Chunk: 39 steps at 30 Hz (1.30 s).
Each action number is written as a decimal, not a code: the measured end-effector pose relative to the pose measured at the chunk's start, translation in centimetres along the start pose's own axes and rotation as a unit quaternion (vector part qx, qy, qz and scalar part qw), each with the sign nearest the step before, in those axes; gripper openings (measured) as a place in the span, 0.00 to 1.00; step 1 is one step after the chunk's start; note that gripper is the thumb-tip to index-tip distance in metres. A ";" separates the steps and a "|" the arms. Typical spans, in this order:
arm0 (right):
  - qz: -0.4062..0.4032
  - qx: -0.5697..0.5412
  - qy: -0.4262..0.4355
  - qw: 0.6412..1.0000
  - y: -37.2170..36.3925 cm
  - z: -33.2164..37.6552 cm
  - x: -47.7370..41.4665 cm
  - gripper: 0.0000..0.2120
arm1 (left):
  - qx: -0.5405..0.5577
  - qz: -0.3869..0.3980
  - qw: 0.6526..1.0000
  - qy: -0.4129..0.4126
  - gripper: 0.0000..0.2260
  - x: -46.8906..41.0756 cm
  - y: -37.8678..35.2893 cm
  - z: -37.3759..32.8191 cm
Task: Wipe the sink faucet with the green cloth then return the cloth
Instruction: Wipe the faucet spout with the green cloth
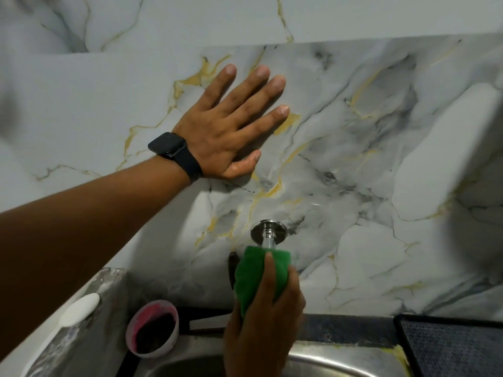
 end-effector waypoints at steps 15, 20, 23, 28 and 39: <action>0.199 -0.653 -0.336 0.649 -2.4 -4.6 -6.1 0.23 | -0.006 0.000 1.000 0.008 0.32 0.4 -0.2 0.6; 0.314 -0.726 -0.406 0.457 -5.8 -6.9 -1.7 0.22 | -0.016 0.007 1.000 0.007 0.33 0.2 -0.3 0.4; 0.317 -0.761 -0.359 0.437 -6.7 -6.9 -0.8 0.23 | -0.012 0.009 1.000 0.009 0.33 0.4 -0.2 0.0; 0.165 -0.726 -0.180 0.642 -5.2 -8.4 -0.4 0.23 | -0.019 0.008 1.000 -0.003 0.33 0.3 -0.7 0.3; -0.007 0.066 0.165 0.984 1.2 2.5 -7.1 0.24 | 0.002 0.015 1.000 0.009 0.33 0.6 -0.9 0.2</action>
Point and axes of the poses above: each hand's wrist, its own x-axis away from the middle knuckle, its own y-axis out of the back of the hand, z = x × y, the point moved 6 cm from there along -x, towards the middle knuckle, and after that the axes turned 3 degrees about -x, right-handed, at the moved point
